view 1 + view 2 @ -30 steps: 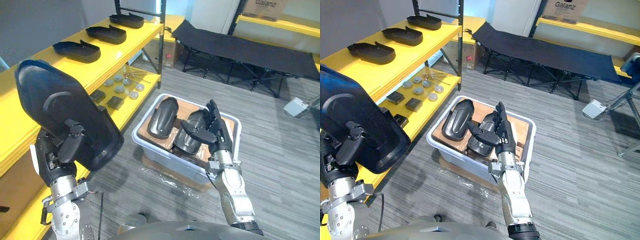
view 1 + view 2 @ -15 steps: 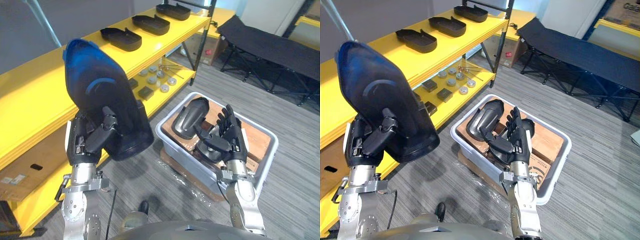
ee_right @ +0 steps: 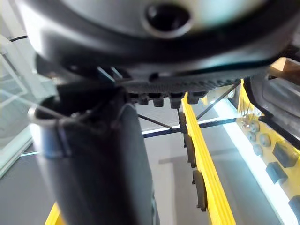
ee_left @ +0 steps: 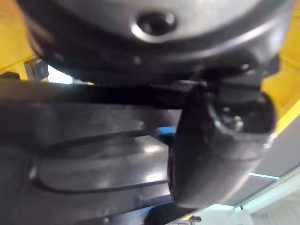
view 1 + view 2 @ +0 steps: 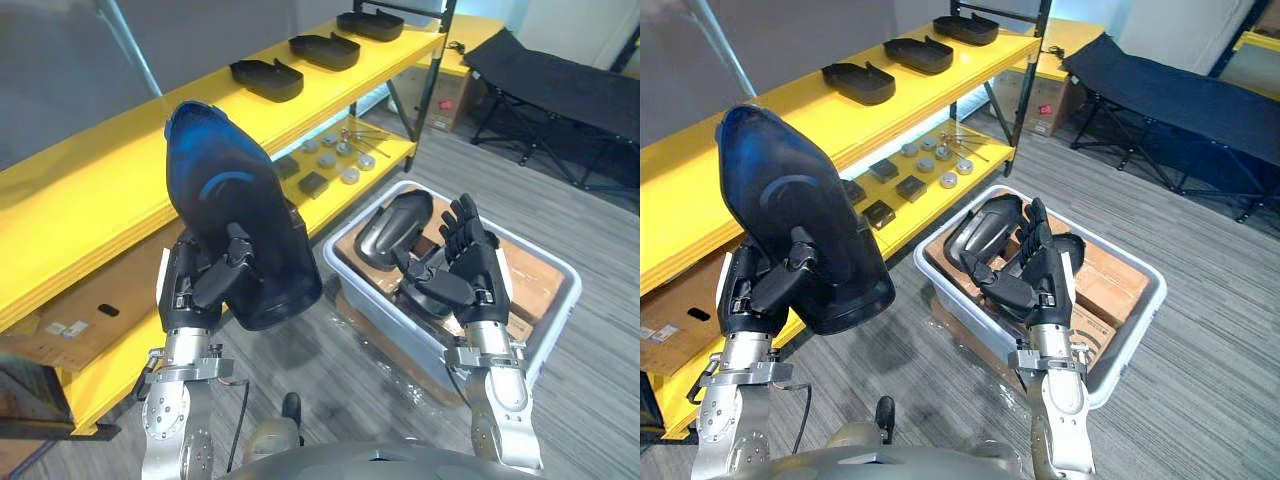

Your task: Walk over and take three plastic housings, then place them on the shelf

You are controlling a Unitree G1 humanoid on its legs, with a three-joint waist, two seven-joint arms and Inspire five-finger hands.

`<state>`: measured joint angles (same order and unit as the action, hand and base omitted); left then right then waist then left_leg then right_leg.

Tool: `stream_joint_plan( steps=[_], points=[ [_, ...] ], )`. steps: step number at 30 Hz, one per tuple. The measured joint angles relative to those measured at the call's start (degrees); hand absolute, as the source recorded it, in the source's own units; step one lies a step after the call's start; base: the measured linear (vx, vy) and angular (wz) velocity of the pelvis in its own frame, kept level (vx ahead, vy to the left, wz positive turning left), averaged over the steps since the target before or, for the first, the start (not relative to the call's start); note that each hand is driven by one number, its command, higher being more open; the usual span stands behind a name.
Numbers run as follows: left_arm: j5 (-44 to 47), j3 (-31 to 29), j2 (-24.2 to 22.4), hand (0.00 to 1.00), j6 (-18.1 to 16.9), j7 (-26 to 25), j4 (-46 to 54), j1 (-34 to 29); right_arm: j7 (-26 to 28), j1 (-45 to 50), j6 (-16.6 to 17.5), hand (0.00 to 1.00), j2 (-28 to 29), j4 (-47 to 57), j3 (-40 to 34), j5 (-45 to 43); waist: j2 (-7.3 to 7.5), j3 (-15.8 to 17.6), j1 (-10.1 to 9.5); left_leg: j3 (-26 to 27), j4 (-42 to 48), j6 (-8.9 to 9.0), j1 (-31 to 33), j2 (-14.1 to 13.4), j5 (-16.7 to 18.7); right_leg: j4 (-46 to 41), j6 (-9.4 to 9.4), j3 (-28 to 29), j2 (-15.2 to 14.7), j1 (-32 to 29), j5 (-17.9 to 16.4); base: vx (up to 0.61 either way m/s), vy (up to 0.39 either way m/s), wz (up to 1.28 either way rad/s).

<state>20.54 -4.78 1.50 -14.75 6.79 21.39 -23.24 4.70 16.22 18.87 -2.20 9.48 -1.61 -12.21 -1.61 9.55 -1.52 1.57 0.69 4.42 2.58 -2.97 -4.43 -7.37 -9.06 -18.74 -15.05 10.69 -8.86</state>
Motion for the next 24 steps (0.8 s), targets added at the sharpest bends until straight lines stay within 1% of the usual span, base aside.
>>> stream_joint_plan(
  steps=[1, 2, 3, 4, 5, 6, 7, 8, 9, 10, 11, 12, 13, 14, 16, 17, 18, 19, 20, 21, 22, 23, 24],
  points=[
    [-0.51, -0.77, -0.06, 0.0, 0.0, -0.45, 0.03, 0.01, 0.0, -0.33, 0.1, 1.0, 0.52, 0.0, 0.15, 0.0, 0.45, 0.09, -0.21, -0.02, 0.22, -0.12, 0.09, 1.02, 0.06, -0.83, 0.14, 0.13, -0.92, 0.23, -0.94, 0.06, 0.07, 0.29],
    [-0.73, -1.56, -0.07, 0.0, 0.01, -0.57, 0.05, 0.07, -0.01, -0.72, 0.1, 1.0, 1.13, -0.03, 0.18, -0.1, 1.08, 0.27, -0.32, -0.23, 0.75, -0.54, 0.36, 1.95, 0.36, -1.69, 0.92, 0.15, -1.73, 0.14, -1.63, 0.12, 0.129, 0.32],
    [-1.0, -2.63, -0.04, 0.0, 0.02, -0.8, 0.14, 0.08, 0.0, -1.44, 0.1, 1.0, 2.23, -0.16, 0.06, -0.61, 2.34, 0.49, -0.54, -0.32, 2.63, -1.36, 1.12, 3.47, 1.62, -2.29, 1.84, -0.11, -3.19, 0.16, -2.37, 0.11, 0.111, 0.27],
    [-1.4, -3.01, -0.04, 0.0, 0.06, -1.06, 0.26, 0.07, 0.0, -1.61, 0.1, 1.0, 2.44, -0.19, -0.06, -0.73, 2.96, 0.53, -0.83, -0.18, 3.88, -1.9, 1.5, 4.34, 2.65, -2.5, 2.48, -0.47, -4.08, 0.37, -2.6, 0.17, 0.168, 0.31],
    [-2.64, -3.51, -0.37, 0.0, 0.12, -1.54, 0.31, 0.32, -0.02, -1.82, 0.15, 1.0, 2.25, -0.45, -0.35, -1.43, 3.2, 0.64, -0.88, -0.73, 6.56, -2.38, 2.53, 5.31, 4.85, -7.07, 4.32, -0.15, -5.15, -0.27, -1.88, 0.12, 0.13, 0.37],
    [-3.33, -3.66, -0.64, 0.0, 0.29, -1.72, 0.28, 0.4, -0.05, -1.86, 0.17, 1.0, 1.98, -0.99, -0.42, -1.67, 2.96, 0.52, -0.62, -1.68, 7.72, -2.75, 2.86, 5.68, 5.54, -11.37, 5.67, 0.66, -5.74, -1.78, -1.04, 0.15, 0.165, 0.76],
    [-4.25, -3.69, -0.64, 0.0, 0.41, -1.78, 0.36, 0.43, -0.25, -1.74, 0.19, 1.0, 1.93, -2.02, -0.75, -1.5, 2.52, 0.25, 0.1, -3.99, 8.6, -3.61, 2.78, 5.91, 6.46, -20.53, 11.0, 3.48, -5.75, -5.57, 2.34, 0.13, 0.142, 0.94],
    [-5.74, -3.73, -0.18, 0.0, 0.39, -2.06, 0.73, 0.67, -0.68, -1.75, 0.2, 1.0, 2.03, -2.37, -0.92, -1.38, 2.34, 0.16, 0.3, -5.92, 8.84, -4.56, 1.95, 6.25, 7.08, -28.62, 13.7, 7.89, -5.18, -9.73, 8.54, 0.21, 0.172, 0.94],
    [-5.79, -3.75, 0.2, 0.0, 0.38, -2.34, 0.81, 0.88, -0.84, -1.75, 0.26, 1.0, 2.03, -2.44, -1.17, -1.0, 2.42, 0.09, 0.48, -7.05, 8.83, -5.41, 1.67, 6.49, 7.14, -32.03, 11.82, 9.91, -4.65, -11.77, 11.31, 0.31, 0.134, 0.98],
    [-5.74, -4.1, 0.98, 0.0, 0.36, -3.42, 0.77, 1.52, -1.2, -1.69, 0.44, 1.0, 2.97, -2.47, -1.36, -0.21, 2.54, 0.1, 1.54, -10.44, 8.77, -6.49, 1.19, 6.72, 7.37, -37.09, 8.52, 12.77, -2.43, -14.18, 5.24, 0.35, 0.081, 1.06],
    [-5.73, -4.91, 1.21, 0.0, 0.37, -4.43, 0.69, 2.09, -1.19, -1.74, 0.78, 1.0, 3.02, -2.47, -1.39, 0.44, 2.51, 0.14, 1.81, -12.6, 8.21, -6.64, 0.18, 6.64, 7.03, -37.47, 8.5, 13.23, 0.62, -15.83, -0.5, 0.3, 0.028, 0.98],
    [-5.64, -5.3, 0.98, 0.0, 0.36, -4.95, 0.69, 2.33, -1.17, -1.85, 0.83, 1.0, 2.96, -2.46, -1.49, 0.81, 2.47, 0.17, 1.55, -13.17, 7.94, -6.88, -0.52, 6.64, 7.22, -36.51, 8.53, 12.97, 2.04, -16.83, -2.47, 0.29, 0.054, 0.72],
    [-5.58, -6.05, 0.75, 0.0, 0.36, -5.89, 0.64, 2.58, -1.1, -2.17, 0.87, 1.0, 2.94, -2.44, -2.0, 1.77, 2.26, 0.36, 1.41, -14.37, 7.27, -7.15, -2.23, 6.69, 7.67, -32.66, 8.56, 12.81, 4.84, -18.02, -4.24, 0.27, 0.032, 0.56],
    [-5.45, -6.6, 0.77, 0.0, 0.37, -6.34, 0.64, 2.68, -0.98, -2.27, 1.06, 1.0, 2.85, -2.2, -2.94, 1.83, 1.94, 0.55, 1.47, -15.84, 6.37, -7.23, -3.98, 6.73, 8.01, -27.92, 8.73, 14.18, 7.88, -19.43, -4.36, 0.27, 0.008, 0.63],
    [-5.38, -6.25, 0.66, 0.0, 0.36, -6.34, 0.64, 2.84, -1.12, -1.72, 1.48, 1.0, 2.5, -0.95, -4.66, 1.81, 1.5, 0.78, 1.75, -18.46, 6.4, -7.39, -5.6, 7.18, 8.94, -22.73, 8.21, 17.16, 11.02, -21.42, -3.99, 0.26, -0.058, 0.89],
    [-5.39, -4.79, 0.71, 0.0, 0.32, -6.04, 0.65, 3.02, -1.51, -0.12, 2.24, 1.0, 2.34, 1.47, -6.41, 1.72, 1.6, 0.69, 2.36, -21.9, 7.84, -7.46, -6.32, 8.39, 10.37, -19.37, 7.44, 20.42, 12.23, -22.92, -3.26, 0.32, -0.124, 1.37],
    [-5.4, -3.74, 0.66, 0.0, 0.27, -5.74, 0.65, 2.94, -1.84, 0.81, 2.91, 1.0, 2.31, 3.13, -7.21, 1.74, 2.17, 0.36, 2.91, -23.51, 9.59, -7.19, -6.09, 9.43, 11.63, -17.55, 6.84, 21.45, 11.95, -23.47, -2.76, 0.27, -0.124, 1.35],
    [-5.38, -3.05, 0.68, 0.0, 0.24, -5.53, 0.66, 2.81, -2.12, 1.39, 3.13, 1.0, 2.29, 4.51, -7.43, 1.75, 2.37, 0.24, 3.07, -24.16, 10.97, -6.74, -6.0, 10.1, 12.71, -16.4, 6.45, 22.12, 11.54, -23.46, -2.11, 0.27, -0.139, 1.21],
    [-5.39, -2.02, 0.94, 0.0, 0.23, -4.82, 1.21, 2.55, -2.82, 2.34, 3.58, 1.0, 2.28, 8.28, -7.27, 1.71, 4.2, -0.39, 3.17, -20.8, 15.33, -6.36, -4.97, 11.39, 17.4, -13.61, 8.31, 21.59, 8.59, -21.98, 3.97, 0.2, -0.111, 0.87],
    [-5.4, -1.98, 1.22, 0.0, 0.1, -4.53, 1.8, 2.33, -2.93, 2.45, 3.91, 1.0, 2.36, 9.41, -7.0, 1.67, 5.43, -0.62, 2.92, -16.56, 17.37, -5.69, -4.48, 10.71, 19.56, -12.58, 6.41, 21.08, 6.99, -20.83, 5.72, 0.25, -0.207, 0.76],
    [-5.43, -1.55, -0.24, 0.0, 0.03, -4.07, 1.5, 2.12, -2.98, 1.38, 4.49, 1.0, 0.59, 9.82, -6.97, 1.56, 3.01, -0.79, 2.65, -11.38, 21.84, -4.45, -3.43, 6.04, 22.74, -12.21, 4.82, 18.61, 8.61, -18.72, 4.57, 0.19, -0.205, 0.34],
    [-5.43, -1.21, -0.74, 0.0, -0.01, -3.6, 1.59, 1.94, -3.0, 1.29, 4.52, 1.0, -0.26, 10.24, -7.04, 1.38, 2.11, -1.37, 2.55, -10.09, 22.66, -3.66, -2.99, 4.39, 23.52, -11.41, 5.09, 17.77, 9.45, -18.15, 4.27, 0.28, -0.247, 0.27],
    [-5.43, -0.57, -1.03, 0.0, -0.07, -2.97, 2.09, 2.13, -2.81, 0.69, 4.52, 1.0, -1.2, 10.98, -7.42, 0.5, 1.02, -2.3, 1.66, -7.67, 21.86, -3.13, -3.25, 2.17, 23.46, -10.11, 5.29, 17.17, 10.7, -17.29, 4.38, 0.23, -0.152, 0.19]
  ],
)
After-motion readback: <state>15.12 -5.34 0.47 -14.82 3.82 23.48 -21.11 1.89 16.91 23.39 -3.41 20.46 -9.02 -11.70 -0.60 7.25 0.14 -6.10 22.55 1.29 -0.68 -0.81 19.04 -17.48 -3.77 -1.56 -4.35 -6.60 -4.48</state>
